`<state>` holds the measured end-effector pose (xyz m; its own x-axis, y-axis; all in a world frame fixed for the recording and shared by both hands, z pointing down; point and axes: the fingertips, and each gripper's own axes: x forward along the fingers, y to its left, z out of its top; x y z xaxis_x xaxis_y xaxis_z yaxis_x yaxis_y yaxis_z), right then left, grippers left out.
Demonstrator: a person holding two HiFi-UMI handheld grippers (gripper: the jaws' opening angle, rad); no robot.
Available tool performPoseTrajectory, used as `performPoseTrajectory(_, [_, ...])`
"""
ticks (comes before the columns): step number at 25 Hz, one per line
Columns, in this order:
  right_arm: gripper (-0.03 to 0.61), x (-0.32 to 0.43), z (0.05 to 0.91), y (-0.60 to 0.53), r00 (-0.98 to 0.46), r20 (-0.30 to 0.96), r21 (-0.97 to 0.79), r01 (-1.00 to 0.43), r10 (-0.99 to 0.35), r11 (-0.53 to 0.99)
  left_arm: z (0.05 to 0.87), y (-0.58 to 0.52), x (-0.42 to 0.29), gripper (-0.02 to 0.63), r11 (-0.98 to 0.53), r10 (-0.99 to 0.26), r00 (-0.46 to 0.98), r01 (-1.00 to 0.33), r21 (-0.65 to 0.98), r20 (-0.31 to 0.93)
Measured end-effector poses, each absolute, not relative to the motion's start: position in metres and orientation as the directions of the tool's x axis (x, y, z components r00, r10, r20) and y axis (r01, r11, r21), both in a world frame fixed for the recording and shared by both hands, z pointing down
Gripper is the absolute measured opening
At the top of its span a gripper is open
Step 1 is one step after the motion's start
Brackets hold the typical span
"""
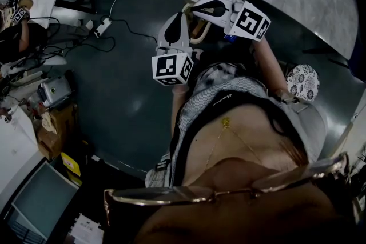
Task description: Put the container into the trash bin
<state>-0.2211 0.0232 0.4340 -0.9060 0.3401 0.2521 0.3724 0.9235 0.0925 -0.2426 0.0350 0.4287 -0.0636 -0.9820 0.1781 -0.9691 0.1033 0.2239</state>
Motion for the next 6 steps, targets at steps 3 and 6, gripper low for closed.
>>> performPoseTrajectory(3, [0.023,-0.2238,0.4331,0.0206,-0.904,0.256,0.089,0.374,0.342,0.923,0.4274,0.0322,-0.245,0.0,0.103,-0.982,-0.063,-0.969,0.225,0.179])
performPoseTrajectory(6, [0.023,-0.2261,0.4331,0.0183,-0.903,0.259,0.086,0.375,0.343,0.923,0.4266,0.0294,-0.2476,0.0,0.104,-0.982,-0.063,-0.969,0.225,0.18])
